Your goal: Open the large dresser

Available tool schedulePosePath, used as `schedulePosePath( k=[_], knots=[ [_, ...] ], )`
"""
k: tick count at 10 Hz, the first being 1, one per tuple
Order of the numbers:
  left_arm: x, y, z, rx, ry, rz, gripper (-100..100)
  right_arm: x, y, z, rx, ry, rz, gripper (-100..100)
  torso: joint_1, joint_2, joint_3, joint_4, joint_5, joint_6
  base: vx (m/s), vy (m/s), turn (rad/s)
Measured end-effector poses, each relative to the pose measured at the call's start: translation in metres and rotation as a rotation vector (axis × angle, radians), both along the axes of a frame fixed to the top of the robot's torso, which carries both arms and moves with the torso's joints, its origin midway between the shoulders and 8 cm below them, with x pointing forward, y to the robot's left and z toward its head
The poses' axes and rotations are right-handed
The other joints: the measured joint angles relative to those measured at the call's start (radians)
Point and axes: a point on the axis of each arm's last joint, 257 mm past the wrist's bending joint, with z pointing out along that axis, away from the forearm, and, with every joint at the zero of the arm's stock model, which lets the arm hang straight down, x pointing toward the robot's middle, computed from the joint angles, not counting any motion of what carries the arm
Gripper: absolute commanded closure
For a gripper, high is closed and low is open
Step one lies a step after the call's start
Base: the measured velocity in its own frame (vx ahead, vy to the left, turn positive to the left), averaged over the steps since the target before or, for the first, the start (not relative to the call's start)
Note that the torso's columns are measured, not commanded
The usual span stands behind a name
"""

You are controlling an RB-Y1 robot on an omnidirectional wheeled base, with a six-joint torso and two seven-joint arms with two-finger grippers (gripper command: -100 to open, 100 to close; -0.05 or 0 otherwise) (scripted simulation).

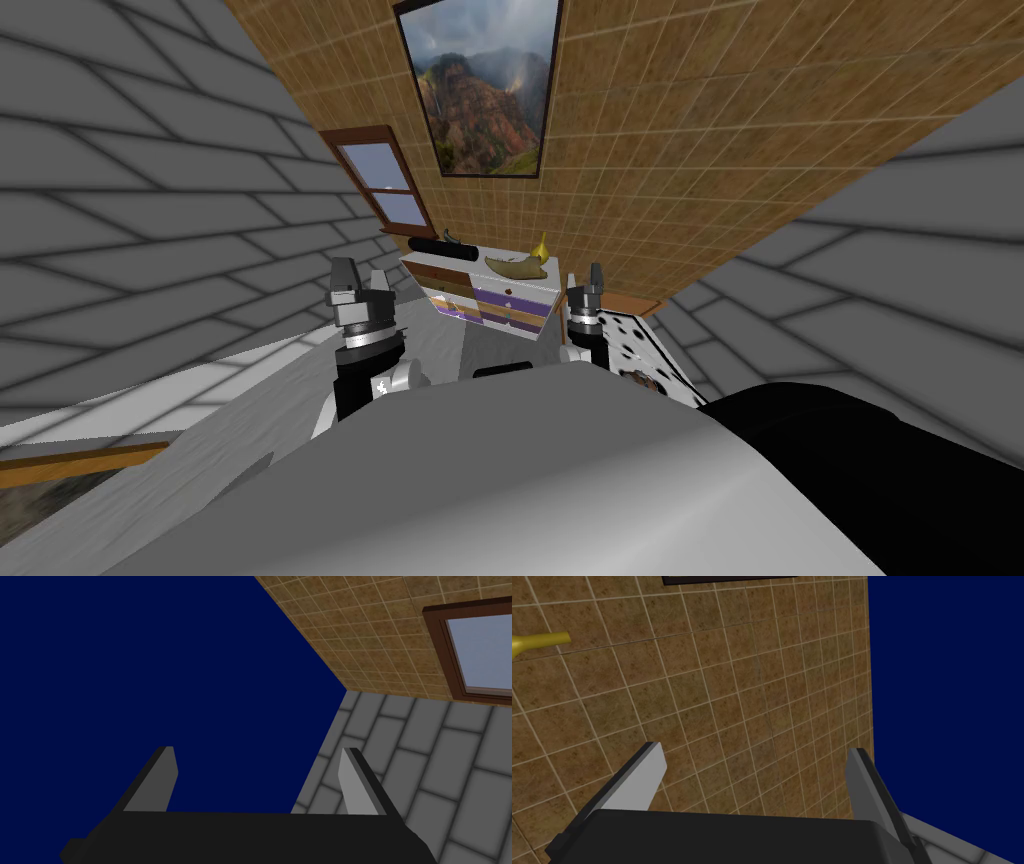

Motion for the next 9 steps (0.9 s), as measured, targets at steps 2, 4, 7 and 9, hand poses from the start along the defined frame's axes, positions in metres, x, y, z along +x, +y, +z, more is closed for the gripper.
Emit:
schedulePosePath(
  k=[2, 4, 7, 9],
  knots=[
    [0.0000, 0.0000, 0.0000, 0.000, 0.000, 0.000, 0, 0.0000, 0.0000, 0.0000, 0.000, 0.000, 0.000, 0, 0.000, 0.104, -0.209, 0.105, 0.000, 0.000, 0.000, 0.000, 0.000],
    [0.0000, 0.0000, 0.0001, 0.000, 0.000, 0.000, 0, 0.0000, 0.0000, 0.0001, 0.000, 0.000, 0.000, 0, 0.000, 0.248, -0.497, 0.248, 0.000, 0.000, 0.000, 0.000, 0.000],
    [-0.0001, 0.0000, 0.0001, 0.000, 0.000, 0.000, 0, -0.0001, 0.0000, 0.0001, 0.000, 0.000, 0.000, 0, 0.000, 0.470, -0.939, 0.470, 0.000, 0.000, 0.000, 0.000, 0.000],
    [-0.0001, 0.0000, 0.0001, 0.000, 0.000, 0.000, 0, -0.0001, 0.0000, 0.0002, 0.000, 0.000, 0.000, 0, 0.000, 0.618, -1.234, 0.617, 0.000, 0.000, 0.000, 0.000, 0.000]
  ],
)
